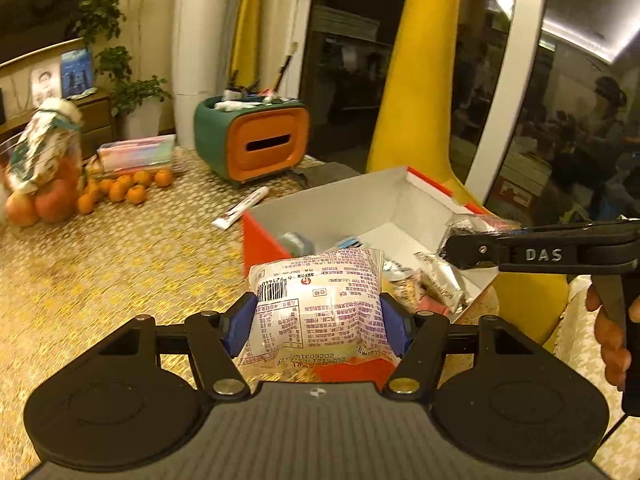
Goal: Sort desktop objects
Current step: 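Lift both packets and carry them with both tools over the shoebox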
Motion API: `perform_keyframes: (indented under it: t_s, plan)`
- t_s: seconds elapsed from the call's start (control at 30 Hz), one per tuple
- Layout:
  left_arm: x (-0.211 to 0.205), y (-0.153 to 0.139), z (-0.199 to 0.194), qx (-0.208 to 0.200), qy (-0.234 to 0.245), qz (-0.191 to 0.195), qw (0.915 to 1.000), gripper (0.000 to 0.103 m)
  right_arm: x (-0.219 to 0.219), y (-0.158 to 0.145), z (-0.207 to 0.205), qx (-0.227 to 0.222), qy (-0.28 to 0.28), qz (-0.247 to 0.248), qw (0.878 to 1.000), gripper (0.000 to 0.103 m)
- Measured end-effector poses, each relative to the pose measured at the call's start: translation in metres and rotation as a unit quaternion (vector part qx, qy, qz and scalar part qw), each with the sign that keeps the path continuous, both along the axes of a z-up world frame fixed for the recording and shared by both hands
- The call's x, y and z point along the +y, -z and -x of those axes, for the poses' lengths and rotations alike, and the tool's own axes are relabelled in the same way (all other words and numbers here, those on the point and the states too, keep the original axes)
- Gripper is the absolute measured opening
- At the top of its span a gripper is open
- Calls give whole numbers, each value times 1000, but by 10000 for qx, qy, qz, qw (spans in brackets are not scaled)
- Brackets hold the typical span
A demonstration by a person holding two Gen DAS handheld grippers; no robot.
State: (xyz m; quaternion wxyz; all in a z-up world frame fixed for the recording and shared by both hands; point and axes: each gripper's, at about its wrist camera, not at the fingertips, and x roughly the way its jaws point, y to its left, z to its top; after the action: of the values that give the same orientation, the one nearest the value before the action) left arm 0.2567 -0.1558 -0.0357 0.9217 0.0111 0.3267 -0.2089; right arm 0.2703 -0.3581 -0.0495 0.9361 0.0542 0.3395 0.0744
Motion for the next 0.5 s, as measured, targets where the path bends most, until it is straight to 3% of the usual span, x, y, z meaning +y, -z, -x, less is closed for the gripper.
perform_keyframes:
  t_s: [0.5]
  plan:
    - [-81, 19, -56, 41, 630, -631, 9960, 65, -43, 32, -40, 343, 248, 169, 9990, 38]
